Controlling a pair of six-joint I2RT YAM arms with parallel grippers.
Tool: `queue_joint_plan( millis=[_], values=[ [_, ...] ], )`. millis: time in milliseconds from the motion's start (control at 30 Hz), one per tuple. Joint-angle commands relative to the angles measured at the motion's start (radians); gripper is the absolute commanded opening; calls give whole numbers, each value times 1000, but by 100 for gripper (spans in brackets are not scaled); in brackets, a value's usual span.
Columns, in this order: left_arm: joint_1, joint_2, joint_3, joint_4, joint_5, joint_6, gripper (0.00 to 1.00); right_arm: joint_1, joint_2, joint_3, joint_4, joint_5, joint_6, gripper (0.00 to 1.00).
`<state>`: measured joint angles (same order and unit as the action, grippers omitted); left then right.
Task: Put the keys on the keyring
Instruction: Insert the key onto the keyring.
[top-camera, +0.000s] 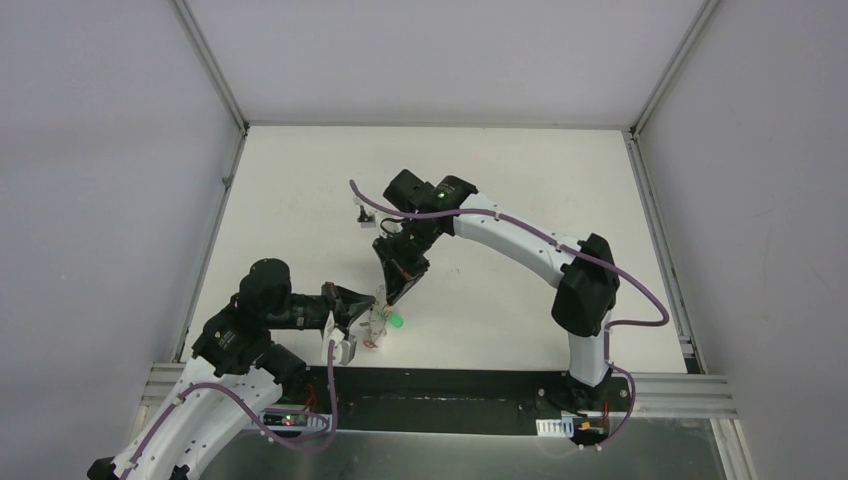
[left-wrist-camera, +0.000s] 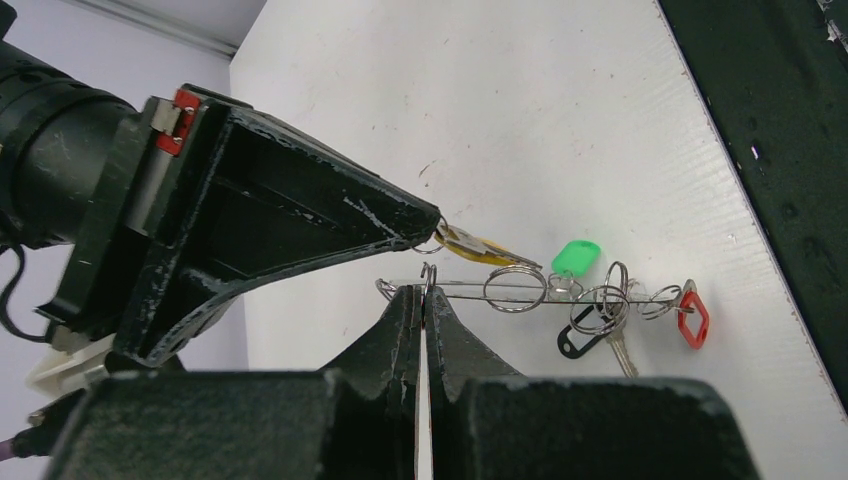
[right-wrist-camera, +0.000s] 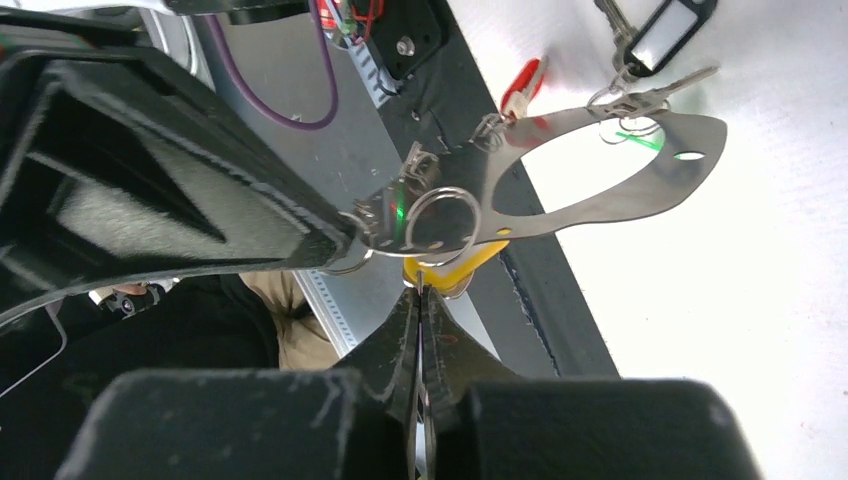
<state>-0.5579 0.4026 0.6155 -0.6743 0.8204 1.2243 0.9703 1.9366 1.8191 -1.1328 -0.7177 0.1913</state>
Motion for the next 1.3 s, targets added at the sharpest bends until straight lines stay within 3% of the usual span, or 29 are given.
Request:
queue_joint_plan(
  millis=[0,433,1267],
  values=[
    [-12,-14,35,38,39,27,0,-2,-105,3,87,-82,-28,0],
    [-11,-5,33,36,39,50,0,17,-91,18,97,-198,-64,0],
    [-12,-7,38,37,45,38,0,25,5,104,39,-92,11,0]
  ],
)
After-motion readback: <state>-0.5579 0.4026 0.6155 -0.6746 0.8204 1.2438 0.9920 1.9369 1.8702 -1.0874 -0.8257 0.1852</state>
